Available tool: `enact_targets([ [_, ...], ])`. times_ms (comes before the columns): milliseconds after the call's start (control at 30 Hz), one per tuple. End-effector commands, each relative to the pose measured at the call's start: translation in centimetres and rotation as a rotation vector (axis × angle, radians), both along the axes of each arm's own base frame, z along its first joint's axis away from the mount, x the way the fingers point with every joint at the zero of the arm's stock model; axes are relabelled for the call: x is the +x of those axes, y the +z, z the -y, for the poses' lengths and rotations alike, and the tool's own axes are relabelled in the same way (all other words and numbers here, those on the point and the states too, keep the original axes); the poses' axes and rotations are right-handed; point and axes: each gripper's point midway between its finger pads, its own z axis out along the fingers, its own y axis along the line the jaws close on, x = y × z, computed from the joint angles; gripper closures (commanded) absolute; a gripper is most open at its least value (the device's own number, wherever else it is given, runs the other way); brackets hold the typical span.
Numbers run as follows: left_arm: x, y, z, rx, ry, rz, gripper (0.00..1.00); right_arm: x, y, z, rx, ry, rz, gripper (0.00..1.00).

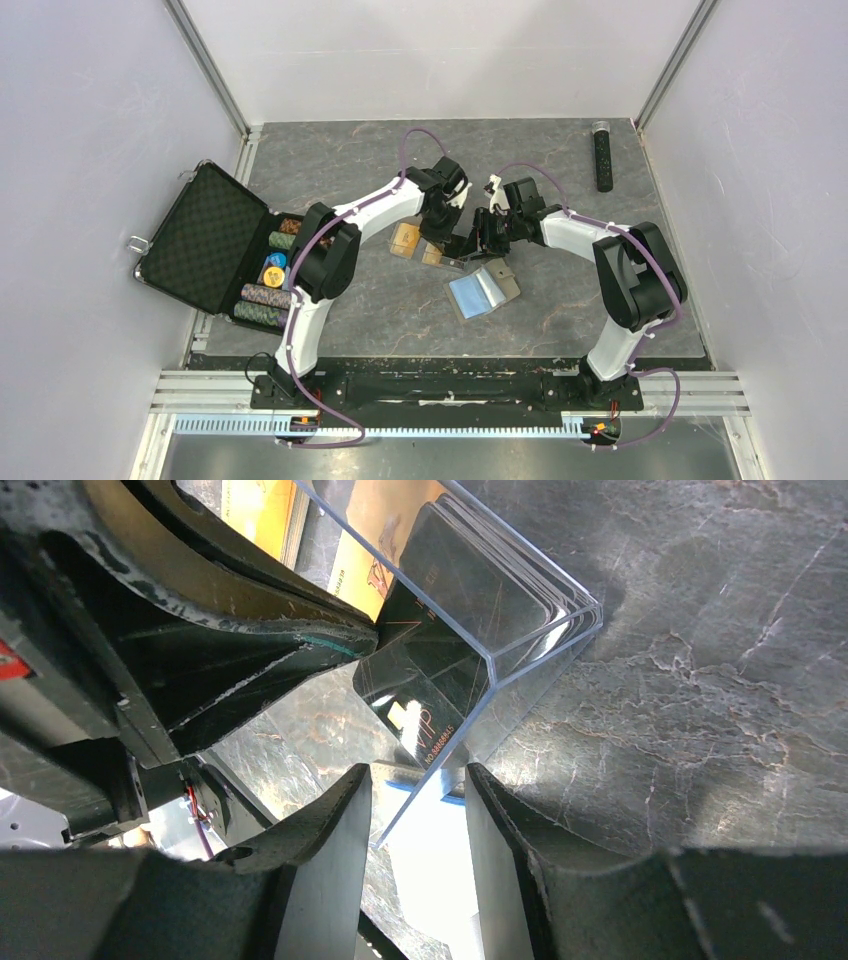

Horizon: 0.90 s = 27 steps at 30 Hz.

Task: Put the credit cards into the card holder
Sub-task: Pick up the credit card from the storage box.

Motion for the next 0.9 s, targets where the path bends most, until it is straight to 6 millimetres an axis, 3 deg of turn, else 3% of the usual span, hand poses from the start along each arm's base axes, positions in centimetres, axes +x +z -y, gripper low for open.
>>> enact_targets([
  [0, 0.5, 1.8, 1.1, -0.042, -0.044, 0.038, 0.94, 0.1, 0.7, -0.1, 0.01, 0.012, 0.038, 0.58],
  [233, 0.4, 3.6, 2.6, -0.152, -0.019, 0.037, 0.96, 0.1, 0.7, -0.1, 0.008, 0.01, 0.04, 0.58],
  [267, 0.5, 3.6, 2.5, -0.152, -0.012, 0.037, 0.9, 0.1, 0.7, 0.0, 0.007, 0.01, 0.039, 0.58],
  [333, 0.8, 3.4, 2.0, -0.135, 0.006, 0.042, 0.67, 0.0, 0.5, 0.0, 0.004, 0.01, 0.036, 0.58],
  [467, 1.0, 2.3, 0.7, -0.086, 0.039, 0.042, 0.61, -0.2, 0.4, 0.1, 0.002, 0.01, 0.031, 0.58],
  [633, 0.6, 0.3, 0.2, -0.041, 0.033, 0.005, 0.63, -0.4, 0.2, 0.2, 0.0, 0.011, 0.028, 0.58],
  [733, 0.3, -0.2, 0.2, -0.037, 0.022, -0.018, 0.77, -0.3, 0.3, 0.1, -0.001, 0.011, 0.031, 0.58],
  [867, 0.4, 0.6, 0.3, -0.05, 0.018, -0.003, 0.96, -0.2, 0.3, 0.1, -0.001, 0.009, 0.032, 0.58],
])
